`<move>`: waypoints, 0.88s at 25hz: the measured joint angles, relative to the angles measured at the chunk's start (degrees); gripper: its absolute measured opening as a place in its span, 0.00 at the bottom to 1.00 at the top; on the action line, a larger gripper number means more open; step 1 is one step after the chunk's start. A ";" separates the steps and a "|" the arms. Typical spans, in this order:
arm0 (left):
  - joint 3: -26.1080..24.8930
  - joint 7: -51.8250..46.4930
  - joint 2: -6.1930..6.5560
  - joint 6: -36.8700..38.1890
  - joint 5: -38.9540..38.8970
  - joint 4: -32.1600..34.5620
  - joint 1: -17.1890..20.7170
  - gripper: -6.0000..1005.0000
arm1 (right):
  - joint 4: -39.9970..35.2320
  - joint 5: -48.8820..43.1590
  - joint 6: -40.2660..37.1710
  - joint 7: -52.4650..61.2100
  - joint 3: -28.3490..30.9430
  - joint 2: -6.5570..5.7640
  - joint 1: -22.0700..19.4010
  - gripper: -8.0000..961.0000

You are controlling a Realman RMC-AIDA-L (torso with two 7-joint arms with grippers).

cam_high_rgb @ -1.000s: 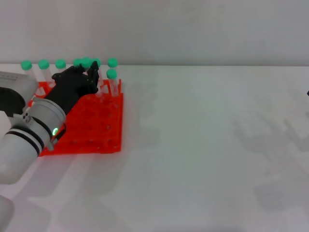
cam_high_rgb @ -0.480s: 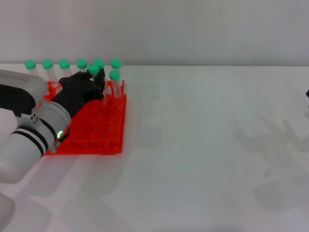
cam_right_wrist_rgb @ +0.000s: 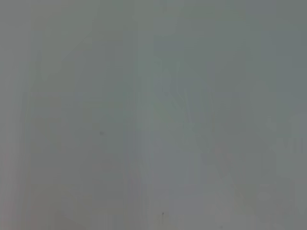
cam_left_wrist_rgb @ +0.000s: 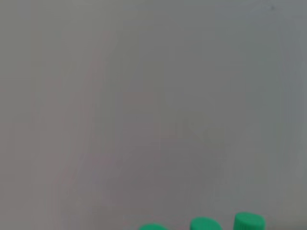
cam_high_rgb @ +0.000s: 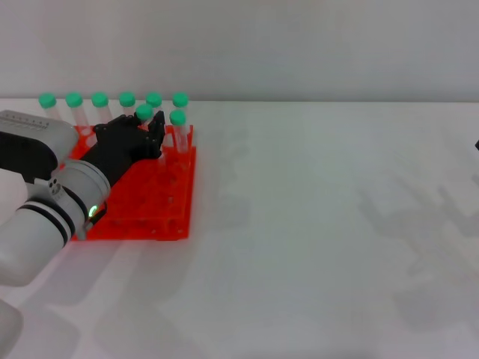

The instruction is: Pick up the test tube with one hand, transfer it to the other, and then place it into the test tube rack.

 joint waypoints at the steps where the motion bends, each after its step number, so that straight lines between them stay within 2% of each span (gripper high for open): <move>1: 0.00 0.00 -0.01 0.00 0.00 0.00 0.04 0.24 | 0.00 0.00 0.01 0.01 0.00 0.00 -0.03 0.74; 10: -0.01 0.03 -0.09 0.07 0.76 0.03 0.69 0.36 | 0.08 0.00 0.01 0.06 -0.17 0.00 -0.17 0.74; 13: 0.00 0.04 -0.13 -0.47 1.24 -0.27 1.74 0.62 | 0.08 0.00 0.01 0.07 -0.16 0.00 -0.19 0.74; 16: -0.05 0.09 -0.22 -3.58 1.26 -0.97 4.46 0.68 | 0.24 -0.03 -0.03 -0.02 0.03 0.00 -0.18 0.74; 18: -0.50 0.11 -0.26 -8.42 0.57 -1.30 7.43 0.71 | 0.62 0.01 -0.48 -0.18 0.33 -0.06 -0.18 0.74; 22: -0.88 0.12 -0.26 -18.03 -5.39 -1.10 13.67 0.73 | 0.85 0.14 -1.75 -0.38 2.00 -0.26 -0.42 0.74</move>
